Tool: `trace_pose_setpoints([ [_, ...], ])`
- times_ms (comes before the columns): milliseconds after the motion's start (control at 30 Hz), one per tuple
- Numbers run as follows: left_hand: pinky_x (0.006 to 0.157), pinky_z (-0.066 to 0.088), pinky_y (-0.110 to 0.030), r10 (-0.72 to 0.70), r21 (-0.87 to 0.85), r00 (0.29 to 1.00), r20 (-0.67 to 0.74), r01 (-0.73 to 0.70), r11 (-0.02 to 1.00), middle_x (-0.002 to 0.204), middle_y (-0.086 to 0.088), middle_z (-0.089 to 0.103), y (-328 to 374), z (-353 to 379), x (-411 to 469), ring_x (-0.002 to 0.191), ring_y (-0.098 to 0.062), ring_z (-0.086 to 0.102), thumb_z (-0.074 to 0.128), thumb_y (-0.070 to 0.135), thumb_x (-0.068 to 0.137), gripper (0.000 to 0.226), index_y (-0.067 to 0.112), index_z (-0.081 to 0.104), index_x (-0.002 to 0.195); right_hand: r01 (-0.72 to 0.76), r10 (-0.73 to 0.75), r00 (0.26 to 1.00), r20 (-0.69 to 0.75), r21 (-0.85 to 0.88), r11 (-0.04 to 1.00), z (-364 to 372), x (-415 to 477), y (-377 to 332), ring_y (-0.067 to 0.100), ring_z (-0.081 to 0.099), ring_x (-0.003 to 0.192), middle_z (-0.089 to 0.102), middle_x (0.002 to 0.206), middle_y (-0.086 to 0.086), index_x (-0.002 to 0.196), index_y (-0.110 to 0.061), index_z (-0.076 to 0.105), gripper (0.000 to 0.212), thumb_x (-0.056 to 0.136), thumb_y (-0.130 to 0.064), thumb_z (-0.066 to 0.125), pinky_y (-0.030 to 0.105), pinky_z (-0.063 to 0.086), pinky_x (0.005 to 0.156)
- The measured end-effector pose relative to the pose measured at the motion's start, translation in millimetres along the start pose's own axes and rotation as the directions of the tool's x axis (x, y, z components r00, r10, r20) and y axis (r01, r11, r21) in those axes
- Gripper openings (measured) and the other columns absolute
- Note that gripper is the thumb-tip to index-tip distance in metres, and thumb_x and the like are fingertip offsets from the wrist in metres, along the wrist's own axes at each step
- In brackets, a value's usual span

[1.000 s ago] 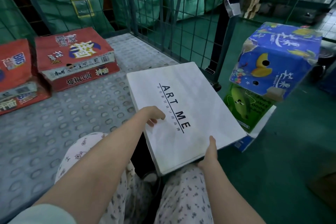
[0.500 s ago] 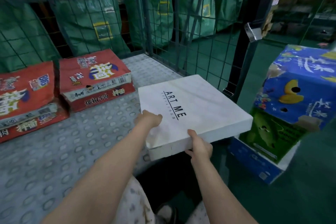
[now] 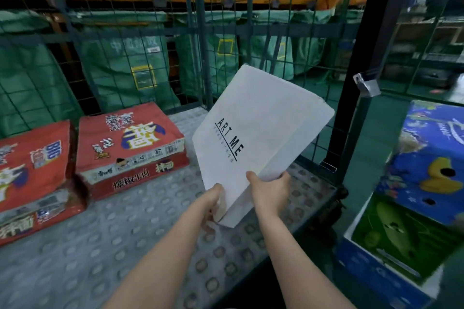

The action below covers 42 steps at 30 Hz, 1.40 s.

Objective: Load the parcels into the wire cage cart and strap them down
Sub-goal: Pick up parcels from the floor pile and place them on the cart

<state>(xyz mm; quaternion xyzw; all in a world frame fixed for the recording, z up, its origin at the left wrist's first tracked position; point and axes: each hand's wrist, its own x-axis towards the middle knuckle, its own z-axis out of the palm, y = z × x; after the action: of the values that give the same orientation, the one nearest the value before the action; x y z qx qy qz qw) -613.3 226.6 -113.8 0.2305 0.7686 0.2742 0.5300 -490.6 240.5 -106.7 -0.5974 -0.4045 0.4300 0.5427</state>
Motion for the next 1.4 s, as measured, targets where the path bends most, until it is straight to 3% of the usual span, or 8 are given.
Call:
trace_pose_setpoints([
  [200,0.087,0.039,-0.04,-0.011,-0.174,0.995,-0.099,-0.006,0.985,0.11,-0.011,0.048,31,-22,44,0.118,-0.03,0.049,0.034,0.047,0.099,0.052,0.005,0.04,0.129,-0.01,0.014,0.998,0.059,-0.071,0.997,64,49,-1,0.024,0.057,0.091,0.059,0.111,0.007,0.123,-0.008,0.044,0.066,0.069,-0.022,0.079,0.029,0.046,0.077],
  [333,0.103,0.033,-0.031,0.303,0.192,0.896,-0.325,-0.251,0.949,0.146,-0.015,0.038,65,-51,100,0.132,-0.029,0.039,0.039,0.035,0.099,0.056,0.001,0.031,0.142,-0.066,0.07,0.995,0.068,-0.062,0.996,101,82,13,0.022,0.055,0.087,0.059,0.107,0.003,0.114,-0.011,0.049,0.06,0.065,-0.023,0.081,0.031,0.047,0.077],
  [533,0.112,0.022,-0.044,0.533,0.629,0.799,-0.278,-0.268,0.73,0.154,-0.009,0.017,74,-32,154,0.138,-0.029,0.025,0.041,0.045,0.093,0.058,0.025,0.026,0.145,-0.232,0.226,0.966,0.128,0.042,0.972,121,107,55,0.02,0.055,0.081,0.061,0.089,0.004,0.104,-0.006,0.056,0.043,0.07,-0.02,0.08,0.025,0.039,0.071],
  [667,0.112,0.011,-0.051,0.55,0.648,0.785,-0.285,-0.265,0.714,0.155,-0.009,0.011,87,-4,175,0.141,-0.03,0.015,0.034,0.047,0.095,0.059,0.023,0.022,0.147,-0.358,0.338,0.924,0.18,0.096,0.929,128,122,84,0.025,0.066,0.077,0.068,0.079,0.005,0.092,-0.004,0.064,0.042,0.061,-0.025,0.083,0.043,0.057,0.075],
  [867,0.11,0.015,-0.052,0.576,0.679,0.782,-0.239,-0.29,0.674,0.153,-0.001,0.021,78,-6,178,0.138,-0.025,0.022,0.037,0.042,0.095,0.054,0.03,0.025,0.146,-0.432,0.393,0.885,0.25,0.126,0.893,108,130,101,0.025,0.065,0.074,0.064,0.074,0.006,0.072,-0.007,0.059,0.033,0.058,-0.022,0.085,0.043,0.058,0.069],
  [967,0.112,0.011,-0.051,0.597,0.739,0.77,-0.226,-0.264,0.62,0.153,0.002,0.02,60,-10,170,0.14,-0.021,0.02,0.039,0.047,0.093,0.053,0.036,0.025,0.144,-0.58,0.507,0.794,0.336,0.165,0.798,97,140,105,0.03,0.063,0.083,0.061,0.08,0.007,0.08,-0.004,0.057,0.028,0.067,-0.013,0.08,0.033,0.052,0.055],
  [1167,0.109,0.027,-0.05,0.539,0.74,0.828,-0.154,-0.265,0.618,0.151,-0.001,0.026,60,-17,161,0.137,-0.025,0.026,0.039,0.069,0.064,0.084,0.038,0.031,0.141,-0.594,0.483,0.745,0.46,0.129,0.794,106,172,94,0.025,0.058,0.086,0.059,0.099,0.009,0.107,-0.005,0.052,0.044,0.072,-0.01,0.077,0.037,0.051,0.067],
  [1400,0.108,0.027,-0.053,0.537,0.888,0.839,-0.081,-0.184,0.422,0.151,0.002,0.02,59,-13,159,0.138,-0.024,0.02,0.066,0.062,0.072,0.09,0.037,0.02,0.145,-0.522,0.468,0.69,0.552,-0.068,0.85,116,193,89,0.015,0.05,0.067,0.054,0.104,0.007,0.104,-0.008,0.05,0.04,0.076,-0.022,0.075,0.036,0.051,0.078],
])
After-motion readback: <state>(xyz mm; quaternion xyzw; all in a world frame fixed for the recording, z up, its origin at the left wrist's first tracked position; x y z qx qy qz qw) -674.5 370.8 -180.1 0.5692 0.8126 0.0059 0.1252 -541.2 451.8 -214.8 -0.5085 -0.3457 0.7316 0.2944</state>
